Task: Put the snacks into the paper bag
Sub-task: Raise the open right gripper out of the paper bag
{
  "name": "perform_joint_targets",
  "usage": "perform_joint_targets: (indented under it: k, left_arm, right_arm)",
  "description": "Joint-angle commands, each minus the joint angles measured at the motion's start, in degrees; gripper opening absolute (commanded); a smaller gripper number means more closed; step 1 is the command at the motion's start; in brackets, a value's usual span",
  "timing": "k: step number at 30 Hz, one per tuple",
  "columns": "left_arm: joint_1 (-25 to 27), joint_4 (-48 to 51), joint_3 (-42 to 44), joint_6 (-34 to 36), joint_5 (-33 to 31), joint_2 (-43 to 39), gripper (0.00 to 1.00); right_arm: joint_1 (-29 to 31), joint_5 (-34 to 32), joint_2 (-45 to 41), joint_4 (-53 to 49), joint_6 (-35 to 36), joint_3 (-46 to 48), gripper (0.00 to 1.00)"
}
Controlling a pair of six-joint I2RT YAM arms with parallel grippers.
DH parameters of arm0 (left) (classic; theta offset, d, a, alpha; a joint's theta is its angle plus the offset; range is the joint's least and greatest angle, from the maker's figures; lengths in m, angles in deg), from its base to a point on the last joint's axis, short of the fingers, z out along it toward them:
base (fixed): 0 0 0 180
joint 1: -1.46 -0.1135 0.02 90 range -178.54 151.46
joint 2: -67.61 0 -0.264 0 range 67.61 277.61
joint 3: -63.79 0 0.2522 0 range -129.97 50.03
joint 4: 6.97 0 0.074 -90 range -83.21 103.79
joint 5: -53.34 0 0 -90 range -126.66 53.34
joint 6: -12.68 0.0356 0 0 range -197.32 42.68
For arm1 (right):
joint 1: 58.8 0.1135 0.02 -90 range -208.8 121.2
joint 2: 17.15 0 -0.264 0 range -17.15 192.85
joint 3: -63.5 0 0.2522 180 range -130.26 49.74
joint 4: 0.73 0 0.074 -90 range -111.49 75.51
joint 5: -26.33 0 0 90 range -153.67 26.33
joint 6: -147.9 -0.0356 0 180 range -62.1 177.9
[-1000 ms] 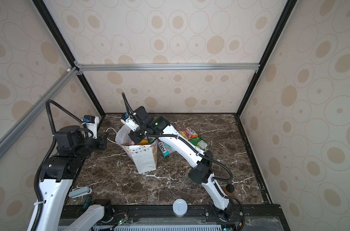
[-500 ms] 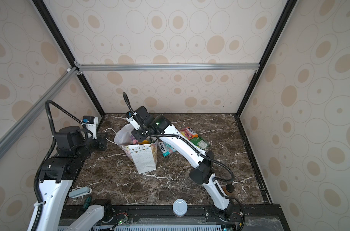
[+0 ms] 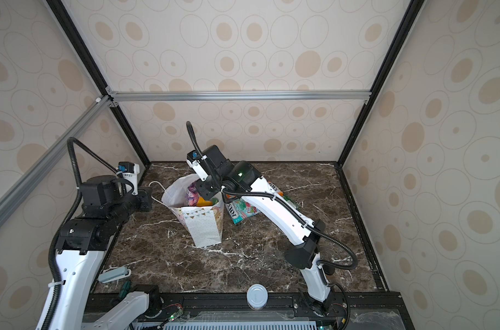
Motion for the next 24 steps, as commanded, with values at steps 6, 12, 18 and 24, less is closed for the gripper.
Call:
perform_joint_targets:
  k: [6, 12, 18, 24]
  left_arm:
    - [0.06, -4.36, -0.13, -0.97, 4.17, -3.51, 0.00]
    - [0.09, -3.46, 1.00, -0.53, 5.71, -4.46, 0.00]
    - [0.07, -3.99, 3.26, -0.38, 5.66, -5.73, 0.00]
    - [0.02, -4.03, 3.73, -0.08, 4.97, -6.52, 0.00]
  right_arm:
    - [4.22, -6.22, 7.51, -3.31, -8.82, -8.01, 0.53]
    - [4.89, -11.43, 10.86, -2.91, -13.19, -8.93, 0.56]
    - [4.85, -9.94, 12.94, -1.21, -13.47, -8.63, 0.59]
    - [4.25, -7.35, 15.52, -0.47, -13.90, -9.26, 0.58]
